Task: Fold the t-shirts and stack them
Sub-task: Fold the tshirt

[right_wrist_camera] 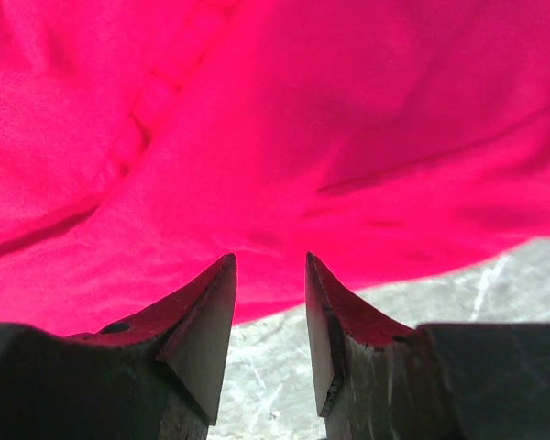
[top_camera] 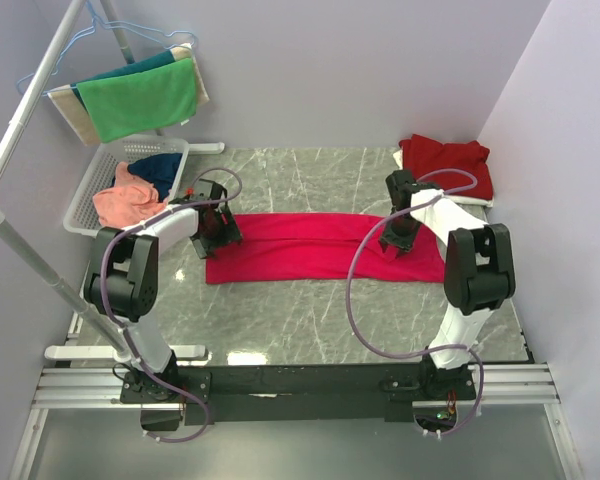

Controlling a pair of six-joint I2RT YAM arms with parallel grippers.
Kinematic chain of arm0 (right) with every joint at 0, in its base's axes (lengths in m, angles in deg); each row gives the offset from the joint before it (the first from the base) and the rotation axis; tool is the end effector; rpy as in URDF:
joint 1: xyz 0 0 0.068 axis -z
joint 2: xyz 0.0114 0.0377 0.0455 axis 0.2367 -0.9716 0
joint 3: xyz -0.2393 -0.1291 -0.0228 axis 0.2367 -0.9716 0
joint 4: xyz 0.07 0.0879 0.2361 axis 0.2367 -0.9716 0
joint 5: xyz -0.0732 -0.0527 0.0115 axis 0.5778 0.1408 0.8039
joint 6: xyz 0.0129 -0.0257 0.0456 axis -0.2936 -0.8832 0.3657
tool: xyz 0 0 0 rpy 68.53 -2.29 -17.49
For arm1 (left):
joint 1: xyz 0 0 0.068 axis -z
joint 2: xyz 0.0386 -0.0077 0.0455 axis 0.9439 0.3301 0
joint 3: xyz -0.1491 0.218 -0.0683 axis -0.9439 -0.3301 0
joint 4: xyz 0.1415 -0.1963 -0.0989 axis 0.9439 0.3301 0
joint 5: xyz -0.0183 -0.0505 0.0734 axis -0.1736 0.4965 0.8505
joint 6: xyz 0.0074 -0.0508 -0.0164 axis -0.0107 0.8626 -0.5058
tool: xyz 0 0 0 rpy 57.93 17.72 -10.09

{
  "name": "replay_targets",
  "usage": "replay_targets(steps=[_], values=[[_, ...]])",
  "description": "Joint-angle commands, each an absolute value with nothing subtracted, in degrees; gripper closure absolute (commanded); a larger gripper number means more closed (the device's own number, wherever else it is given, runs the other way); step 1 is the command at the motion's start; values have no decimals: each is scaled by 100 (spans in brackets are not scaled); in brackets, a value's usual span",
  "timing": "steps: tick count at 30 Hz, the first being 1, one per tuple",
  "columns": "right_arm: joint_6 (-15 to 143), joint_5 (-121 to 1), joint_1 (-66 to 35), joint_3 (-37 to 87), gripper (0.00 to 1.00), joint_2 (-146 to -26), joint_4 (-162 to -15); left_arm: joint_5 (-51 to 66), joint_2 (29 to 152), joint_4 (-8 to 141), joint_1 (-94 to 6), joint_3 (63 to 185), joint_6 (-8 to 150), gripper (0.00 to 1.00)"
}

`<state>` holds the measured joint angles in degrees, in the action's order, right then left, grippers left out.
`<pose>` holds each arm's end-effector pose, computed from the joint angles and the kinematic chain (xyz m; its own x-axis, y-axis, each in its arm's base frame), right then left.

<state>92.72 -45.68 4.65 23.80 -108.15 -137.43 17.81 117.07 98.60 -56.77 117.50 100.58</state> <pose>0.3425 0.0507 0.1983 -0.8654 0.4458 -0.2287 0.4516 0.8917 0.0293 0.3417 -0.0838 0.1741 -0.8220 -0.4698 -0.3219 -0.4095 0.8804 -0.2391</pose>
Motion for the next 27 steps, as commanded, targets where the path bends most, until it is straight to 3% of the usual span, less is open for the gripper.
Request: replay_targets(steps=[1, 14, 27], values=[[9252, -4704, 376, 2359, 57, -11051, -13577, 1840, 11729, 9723, -5640, 11880, 9925, 22], [9419, -4467, 332, 2297, 59, -11350, -13586, 2587, 12072, 10347, -5640, 12030, 10057, 23], [9463, -4406, 323, 2666, 75, -11675, -13656, 2842, 12116, 10558, -5631, 12162, 10013, 24]])
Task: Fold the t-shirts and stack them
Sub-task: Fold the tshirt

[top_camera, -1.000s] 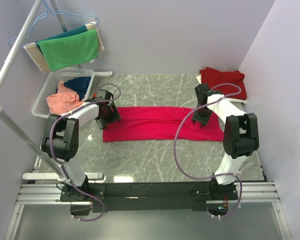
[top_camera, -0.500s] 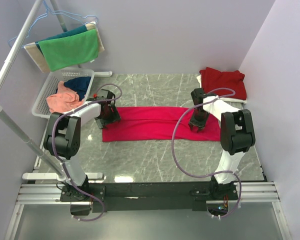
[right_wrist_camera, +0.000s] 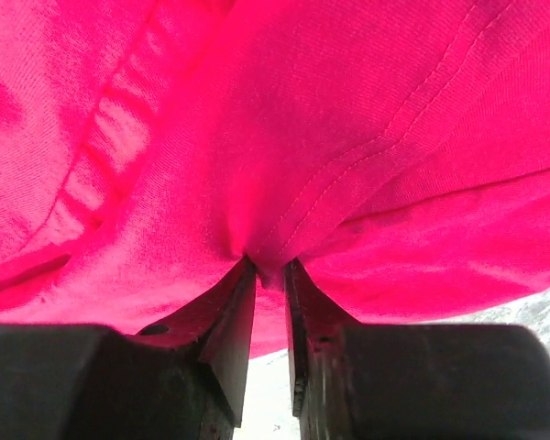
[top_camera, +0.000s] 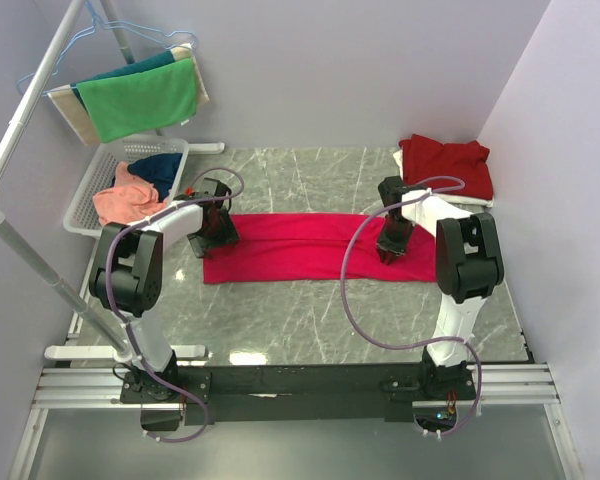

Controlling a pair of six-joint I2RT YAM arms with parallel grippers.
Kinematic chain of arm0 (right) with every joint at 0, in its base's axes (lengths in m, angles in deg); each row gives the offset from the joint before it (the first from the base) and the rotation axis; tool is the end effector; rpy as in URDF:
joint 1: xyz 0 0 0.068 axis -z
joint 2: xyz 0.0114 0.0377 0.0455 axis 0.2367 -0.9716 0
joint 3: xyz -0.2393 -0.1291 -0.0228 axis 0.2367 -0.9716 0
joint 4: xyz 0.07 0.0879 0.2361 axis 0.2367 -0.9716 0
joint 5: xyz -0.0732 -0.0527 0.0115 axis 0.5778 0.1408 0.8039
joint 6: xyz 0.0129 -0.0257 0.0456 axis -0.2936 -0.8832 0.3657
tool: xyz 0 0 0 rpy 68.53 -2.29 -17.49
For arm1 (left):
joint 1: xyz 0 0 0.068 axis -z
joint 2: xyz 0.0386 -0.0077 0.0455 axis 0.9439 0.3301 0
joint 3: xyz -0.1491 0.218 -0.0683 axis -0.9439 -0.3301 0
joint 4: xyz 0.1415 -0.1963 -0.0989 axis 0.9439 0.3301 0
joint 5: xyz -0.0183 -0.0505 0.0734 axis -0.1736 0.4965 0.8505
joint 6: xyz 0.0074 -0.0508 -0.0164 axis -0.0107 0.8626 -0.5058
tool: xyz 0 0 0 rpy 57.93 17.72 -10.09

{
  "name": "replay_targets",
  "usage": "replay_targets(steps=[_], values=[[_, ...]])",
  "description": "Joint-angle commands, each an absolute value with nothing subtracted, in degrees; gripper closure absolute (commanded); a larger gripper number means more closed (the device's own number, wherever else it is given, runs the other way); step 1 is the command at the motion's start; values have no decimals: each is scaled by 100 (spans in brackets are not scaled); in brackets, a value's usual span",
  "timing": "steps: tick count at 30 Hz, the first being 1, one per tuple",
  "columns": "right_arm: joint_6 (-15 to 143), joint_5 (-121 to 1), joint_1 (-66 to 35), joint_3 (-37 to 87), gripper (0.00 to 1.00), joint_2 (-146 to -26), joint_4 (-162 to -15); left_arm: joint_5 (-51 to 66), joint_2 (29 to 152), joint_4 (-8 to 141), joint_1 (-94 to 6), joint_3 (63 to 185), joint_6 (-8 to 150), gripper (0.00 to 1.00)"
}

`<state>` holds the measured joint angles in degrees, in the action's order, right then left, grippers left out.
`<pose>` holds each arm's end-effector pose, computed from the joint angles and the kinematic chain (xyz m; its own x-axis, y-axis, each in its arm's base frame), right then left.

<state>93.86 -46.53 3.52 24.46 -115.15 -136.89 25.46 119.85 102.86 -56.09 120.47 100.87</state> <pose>0.3524 0.0599 0.1608 -0.8851 0.4438 -0.1400 0.4501 0.8928 -0.0154 0.3471 -0.0846 0.1694 -0.8154 -0.4581 -0.3539 -0.4531 0.8856 -0.1024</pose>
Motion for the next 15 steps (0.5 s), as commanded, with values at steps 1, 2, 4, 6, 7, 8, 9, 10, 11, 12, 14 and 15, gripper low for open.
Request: replay_targets(steps=[1, 2, 4, 6, 7, 8, 9, 10, 11, 12, 14, 15], values=[[9463, -4371, 315, 2762, 75, -11649, -13700, 2833, 12116, 10558, -5631, 12170, 10013, 24], [9446, -4318, 306, 2815, 75, -11631, -13779, 2833, 12125, 10558, -5631, 12179, 10004, 24], [9446, -4257, 288, 2982, 75, -11605, -13867, 2816, 12160, 10558, -5631, 12197, 9995, 24], [9420, -4221, 262, 3131, 74, -11579, -13973, 2816, 12177, 10567, -5631, 12214, 9995, 24], [9437, -4195, 262, 3176, 74, -11570, -14016, 2807, 12186, 10567, -5631, 12214, 9995, 24], [9428, -4186, 253, 3211, 74, -11552, -14043, 2798, 12195, 10558, -5631, 12223, 9995, 24], [9419, -4186, 253, 3281, 74, -11552, -14061, 2789, 12212, 10549, -5631, 12223, 9995, 25], [9411, -4177, 244, 3334, 75, -11561, -14078, 2781, 12221, 10541, -5631, 12223, 9995, 24], [9402, -4186, 244, 3361, 82, -11578, -14113, 2772, 12213, 10541, -5631, 12223, 9995, 25], [9393, -4194, 236, 3396, 92, -11587, -14105, 2763, 12213, 10523, -5631, 12215, 9995, 25], [9376, -4195, 227, 3422, 100, -11631, -14114, 2754, 12221, 10532, -5631, 12206, 9995, 26], [9367, -4195, 227, 3414, 100, -11631, -14105, 2754, 12230, 10532, -5631, 12206, 10004, 26]])
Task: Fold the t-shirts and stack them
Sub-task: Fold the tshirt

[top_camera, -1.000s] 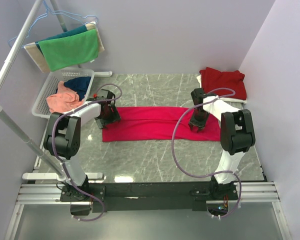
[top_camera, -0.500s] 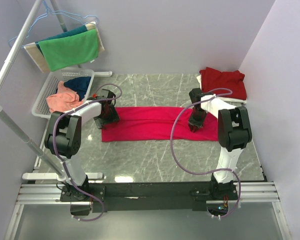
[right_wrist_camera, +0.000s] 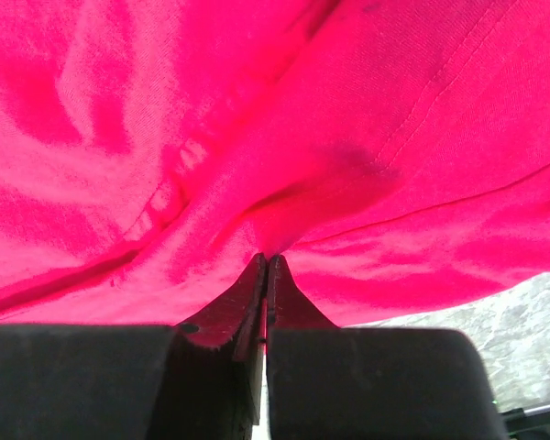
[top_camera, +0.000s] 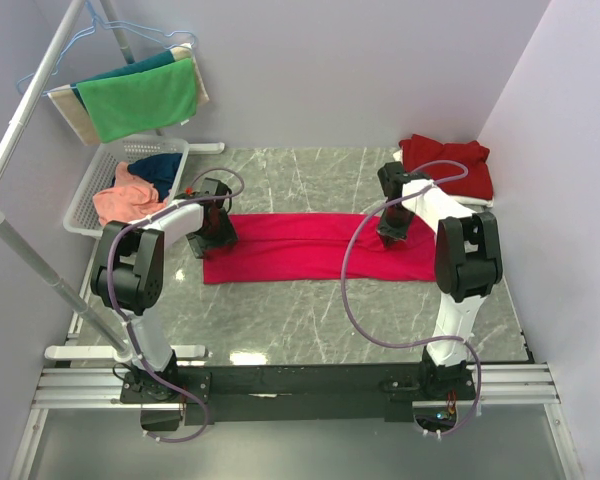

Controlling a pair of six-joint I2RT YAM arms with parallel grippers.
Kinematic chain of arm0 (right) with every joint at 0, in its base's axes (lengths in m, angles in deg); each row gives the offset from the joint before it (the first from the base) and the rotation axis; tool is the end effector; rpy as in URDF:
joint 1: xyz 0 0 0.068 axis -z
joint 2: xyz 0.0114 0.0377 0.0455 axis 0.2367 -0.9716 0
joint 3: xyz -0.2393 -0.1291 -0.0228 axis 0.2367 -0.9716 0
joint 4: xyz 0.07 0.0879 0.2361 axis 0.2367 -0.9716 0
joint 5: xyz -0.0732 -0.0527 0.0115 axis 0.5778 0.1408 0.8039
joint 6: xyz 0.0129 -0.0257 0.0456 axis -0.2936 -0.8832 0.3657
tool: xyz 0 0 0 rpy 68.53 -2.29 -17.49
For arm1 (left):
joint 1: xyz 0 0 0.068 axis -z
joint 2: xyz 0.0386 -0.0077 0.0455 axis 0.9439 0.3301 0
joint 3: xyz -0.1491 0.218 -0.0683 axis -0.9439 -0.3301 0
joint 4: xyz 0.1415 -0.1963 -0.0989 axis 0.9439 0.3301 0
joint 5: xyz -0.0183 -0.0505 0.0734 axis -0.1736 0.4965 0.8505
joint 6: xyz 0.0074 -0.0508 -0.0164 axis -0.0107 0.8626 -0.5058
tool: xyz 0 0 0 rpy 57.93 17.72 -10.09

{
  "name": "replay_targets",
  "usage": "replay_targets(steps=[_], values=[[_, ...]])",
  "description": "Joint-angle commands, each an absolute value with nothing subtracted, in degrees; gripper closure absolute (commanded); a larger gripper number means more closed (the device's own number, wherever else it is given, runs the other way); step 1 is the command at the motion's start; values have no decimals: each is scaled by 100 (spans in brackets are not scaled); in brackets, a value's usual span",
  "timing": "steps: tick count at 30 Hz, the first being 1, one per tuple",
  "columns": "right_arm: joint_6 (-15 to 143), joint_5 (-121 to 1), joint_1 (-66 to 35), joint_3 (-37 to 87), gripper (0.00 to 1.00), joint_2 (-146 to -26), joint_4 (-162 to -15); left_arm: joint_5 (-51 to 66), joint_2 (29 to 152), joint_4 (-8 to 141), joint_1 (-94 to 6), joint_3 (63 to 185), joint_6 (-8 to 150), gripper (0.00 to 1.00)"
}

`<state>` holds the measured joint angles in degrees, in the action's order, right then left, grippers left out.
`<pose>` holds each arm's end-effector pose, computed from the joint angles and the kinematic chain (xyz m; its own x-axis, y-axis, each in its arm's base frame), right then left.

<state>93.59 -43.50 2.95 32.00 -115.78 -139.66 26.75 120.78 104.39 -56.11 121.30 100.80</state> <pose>0.3716 0.0653 0.1900 -0.8735 0.4303 -0.2276 0.4449 0.8955 -0.0145 0.3483 -0.0840 0.1670 -0.8203 -0.4534 -0.3486 -0.4606 0.8850 -0.0672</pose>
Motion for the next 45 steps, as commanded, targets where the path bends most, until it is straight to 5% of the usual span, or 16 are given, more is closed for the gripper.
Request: replay_targets(steps=[1, 17, 30, 37, 45], values=[[9375, -4186, 218, 3414, 100, -11640, -14096, 2746, 12221, 10532, -5631, 12197, 10004, 26], [9182, -4581, 86, 4002, 100, -11684, -13639, 2772, 12142, 10611, -5622, 12250, 10021, 28], [8875, -4704, 7, 5750, 100, -13151, -13955, 2772, 11984, 10620, -5569, 12127, 10083, 28], [8760, -4459, -11, 5286, 54, -12660, -13262, 2754, 11887, 10541, -5517, 12048, 10048, 27], [8848, -4439, -11, 4978, 51, -11904, -13243, 2947, 11580, 10347, -5411, 12082, 9811, 25]])
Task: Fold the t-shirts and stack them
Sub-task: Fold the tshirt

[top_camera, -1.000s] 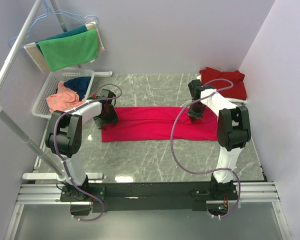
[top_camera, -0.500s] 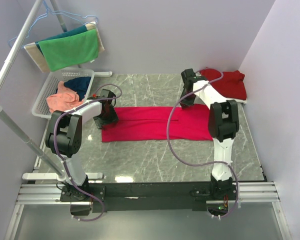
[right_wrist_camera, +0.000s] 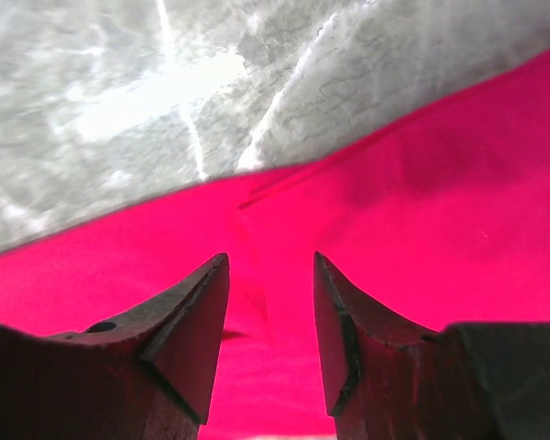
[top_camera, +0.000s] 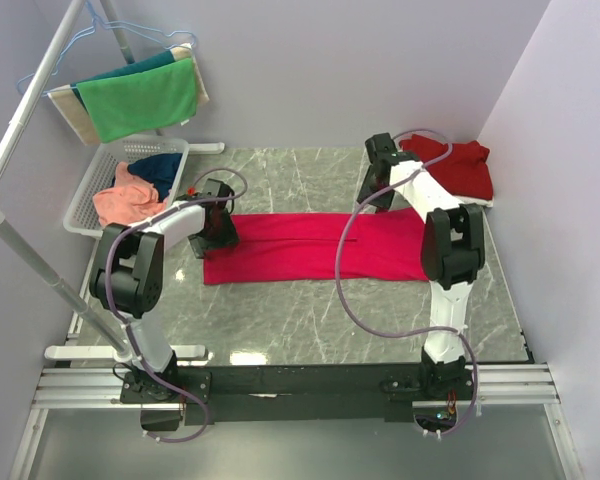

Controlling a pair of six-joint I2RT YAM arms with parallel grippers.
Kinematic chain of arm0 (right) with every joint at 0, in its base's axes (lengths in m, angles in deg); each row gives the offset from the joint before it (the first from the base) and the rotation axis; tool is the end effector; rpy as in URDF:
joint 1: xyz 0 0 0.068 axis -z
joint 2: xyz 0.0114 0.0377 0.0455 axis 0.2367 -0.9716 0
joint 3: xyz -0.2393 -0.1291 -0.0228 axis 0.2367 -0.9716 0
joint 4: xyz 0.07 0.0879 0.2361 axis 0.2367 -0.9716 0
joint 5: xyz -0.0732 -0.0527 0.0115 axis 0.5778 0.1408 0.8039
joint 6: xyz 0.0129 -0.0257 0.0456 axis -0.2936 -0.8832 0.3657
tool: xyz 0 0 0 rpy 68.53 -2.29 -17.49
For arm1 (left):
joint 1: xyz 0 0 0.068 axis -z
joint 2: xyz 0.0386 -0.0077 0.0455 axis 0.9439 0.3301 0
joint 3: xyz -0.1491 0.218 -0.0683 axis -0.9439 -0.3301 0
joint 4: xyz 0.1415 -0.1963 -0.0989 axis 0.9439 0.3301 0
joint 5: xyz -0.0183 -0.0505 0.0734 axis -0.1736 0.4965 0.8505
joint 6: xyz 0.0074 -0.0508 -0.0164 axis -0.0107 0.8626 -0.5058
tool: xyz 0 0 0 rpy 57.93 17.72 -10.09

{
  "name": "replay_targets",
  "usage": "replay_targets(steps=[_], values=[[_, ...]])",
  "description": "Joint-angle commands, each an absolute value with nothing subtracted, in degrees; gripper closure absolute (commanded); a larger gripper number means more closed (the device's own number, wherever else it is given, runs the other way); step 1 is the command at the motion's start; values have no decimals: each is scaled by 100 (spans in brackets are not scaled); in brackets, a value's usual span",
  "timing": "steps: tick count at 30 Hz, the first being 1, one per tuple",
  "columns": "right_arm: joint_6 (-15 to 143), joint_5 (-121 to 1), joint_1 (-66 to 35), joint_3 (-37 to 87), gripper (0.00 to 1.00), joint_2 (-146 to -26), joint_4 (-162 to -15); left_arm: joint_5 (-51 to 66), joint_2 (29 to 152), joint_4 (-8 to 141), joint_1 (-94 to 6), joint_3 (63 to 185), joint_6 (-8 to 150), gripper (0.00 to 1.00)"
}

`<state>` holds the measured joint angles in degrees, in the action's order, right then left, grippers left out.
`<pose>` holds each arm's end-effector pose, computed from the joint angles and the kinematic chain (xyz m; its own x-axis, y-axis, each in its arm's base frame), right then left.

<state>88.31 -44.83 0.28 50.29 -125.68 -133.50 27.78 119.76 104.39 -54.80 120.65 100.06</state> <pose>0.4400 0.1005 0.2147 -0.8501 0.3230 -0.4159 0.3023 0.9460 0.1168 0.3433 -0.0904 0.1701 -0.8298 -0.4223 -0.3647 -0.4339 0.8993 -0.0542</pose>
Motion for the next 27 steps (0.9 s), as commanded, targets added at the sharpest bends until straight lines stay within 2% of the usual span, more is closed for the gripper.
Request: replay_targets(steps=[1, 9, 17, 27], values=[[8865, -4458, -19, 4935, 51, -11843, -13374, 2965, 11467, 10321, -5411, 12091, 9767, 24], [9059, -4335, -134, 4109, 52, -11500, -13560, 2571, 11122, 10005, -5385, 12459, 9354, 20], [9287, -4440, -204, 3563, 52, -11341, -13437, 2456, 12229, 10355, -5367, 13400, 9186, 20], [9305, -4362, -222, 3528, 53, -11095, -13533, 2385, 12652, 10575, -5367, 13111, 9783, 21]])
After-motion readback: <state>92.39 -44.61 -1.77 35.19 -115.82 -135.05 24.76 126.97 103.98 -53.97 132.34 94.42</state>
